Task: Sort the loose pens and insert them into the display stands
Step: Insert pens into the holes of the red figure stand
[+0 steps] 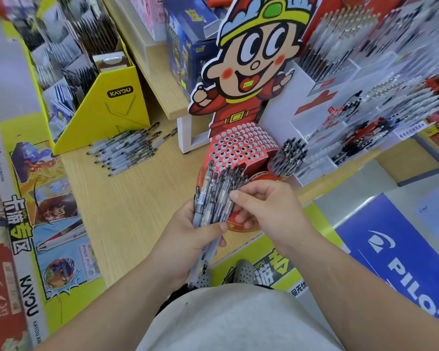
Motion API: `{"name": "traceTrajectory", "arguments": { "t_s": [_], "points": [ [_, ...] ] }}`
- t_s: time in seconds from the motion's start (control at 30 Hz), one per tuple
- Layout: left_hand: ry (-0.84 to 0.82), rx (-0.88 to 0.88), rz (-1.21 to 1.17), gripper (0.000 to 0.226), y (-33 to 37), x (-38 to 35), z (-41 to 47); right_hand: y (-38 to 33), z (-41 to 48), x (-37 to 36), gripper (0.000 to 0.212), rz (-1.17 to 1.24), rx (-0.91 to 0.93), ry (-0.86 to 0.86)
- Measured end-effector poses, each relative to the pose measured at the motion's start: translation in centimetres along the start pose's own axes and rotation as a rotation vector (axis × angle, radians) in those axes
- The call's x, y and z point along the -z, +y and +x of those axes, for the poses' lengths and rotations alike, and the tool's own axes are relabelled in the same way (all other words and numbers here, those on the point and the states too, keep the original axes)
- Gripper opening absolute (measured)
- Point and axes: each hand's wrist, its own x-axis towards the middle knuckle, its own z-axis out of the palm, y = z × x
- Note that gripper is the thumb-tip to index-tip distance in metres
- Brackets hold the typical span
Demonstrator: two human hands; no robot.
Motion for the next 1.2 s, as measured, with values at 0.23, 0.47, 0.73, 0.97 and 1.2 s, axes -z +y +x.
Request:
{"name": "traceTrajectory", "arguments": {
  "t_s": [0.23, 0.47, 0.73, 0.97, 1.2],
  "points": [
    [0.169, 0.042, -0.010, 0.020, -0.5, 1.2, 0.5, -0.4, 0.3, 0.7, 0.008, 0.070, 0.018, 0.076],
    [0.344, 0.069, 0.009, 0.017, -1.9, 3.1, 1.1, 0.3, 1.5, 1.6, 0.021, -0.182, 0.301, 0.302],
    [0.320, 0.062, -0.006, 0.019, -2.3, 3.0, 1.4, 3.1, 2.5, 0.1, 0.026, -0.404, 0.330, 0.339],
    [0.311, 0.060, -0.027, 0.020, -2.1, 2.7, 1.5, 4.6, 2.9, -0.5, 0.020, -0.557, 0.374, 0.268],
    [0.314, 0.061, -0.029, 0.022, -1.9, 2.5, 1.1, 5.4, 3.5, -0.9, 0.019, -0.520, 0.326, 0.272]
  ]
}}
